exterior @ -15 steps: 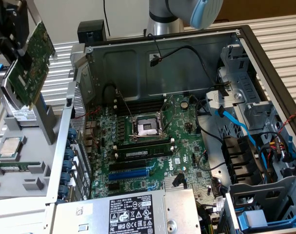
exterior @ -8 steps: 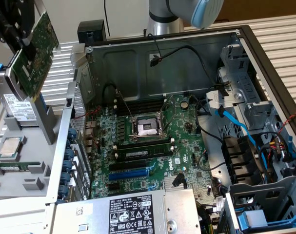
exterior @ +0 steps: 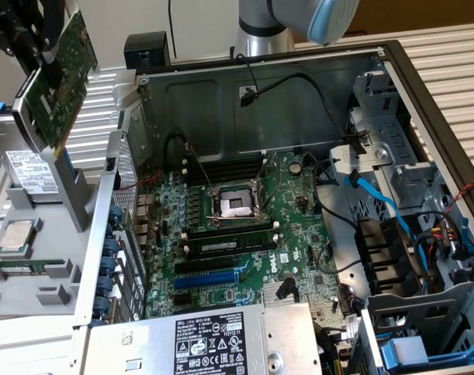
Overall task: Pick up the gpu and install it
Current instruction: 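Pick up the gpu and move the gpu toward the slot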
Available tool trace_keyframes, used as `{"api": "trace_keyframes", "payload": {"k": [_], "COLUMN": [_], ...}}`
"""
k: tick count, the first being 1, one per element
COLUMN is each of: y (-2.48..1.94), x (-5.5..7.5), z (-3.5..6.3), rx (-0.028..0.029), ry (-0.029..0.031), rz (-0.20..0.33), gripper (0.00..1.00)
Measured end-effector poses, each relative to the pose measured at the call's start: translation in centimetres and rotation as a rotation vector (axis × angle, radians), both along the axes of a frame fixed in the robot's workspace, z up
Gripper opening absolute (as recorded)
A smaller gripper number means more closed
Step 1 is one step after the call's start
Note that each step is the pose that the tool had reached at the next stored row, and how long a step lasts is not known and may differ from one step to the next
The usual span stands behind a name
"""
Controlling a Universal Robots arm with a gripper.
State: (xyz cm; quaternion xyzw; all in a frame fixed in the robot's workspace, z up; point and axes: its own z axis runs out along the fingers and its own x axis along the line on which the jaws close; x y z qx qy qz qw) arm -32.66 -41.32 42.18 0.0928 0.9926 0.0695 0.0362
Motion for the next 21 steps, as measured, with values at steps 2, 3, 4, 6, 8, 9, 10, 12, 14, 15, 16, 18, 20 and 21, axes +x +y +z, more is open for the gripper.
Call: {"api": "trace_keyframes", "payload": {"k": [2,3,4,6,8,9,10,12,14,15,16,18,20,21], "y": [0.00,0.00,0.00,0.00,0.00,0.00,0.00,0.00,0.00,0.00,0.00,0.00,0.00,0.00], "x": [0.5,0.8,1.0,1.6,2.2,2.5,2.8,3.4,4.0,4.3,4.5,5.1,5.7,6.1], "z": [0.26,0.39,0.47,0.56,0.61,0.62,0.63,0.67,0.68,0.69,0.70,0.72,0.79,0.87], "rx": [0.0000,0.0000,-0.0001,-0.0001,-0.0001,-0.0001,0.0000,-0.0001,0.0000,0.0000,0.0000,-0.0001,0.0000,0.0000], "ry": [0.0112,0.0170,0.0226,0.0336,0.0439,0.0490,0.0542,0.0653,0.0766,0.0827,0.0881,0.1002,0.1083,0.1116], "rz": [0.000,0.000,0.000,0.000,0.000,0.000,0.000,0.000,0.000,0.000,0.000,0.000,0.000,0.000], "gripper": [0.27,0.27,0.27,0.27,0.27,0.27,0.27,0.27,0.27,0.27,0.27,0.27,0.27,0.27]}}
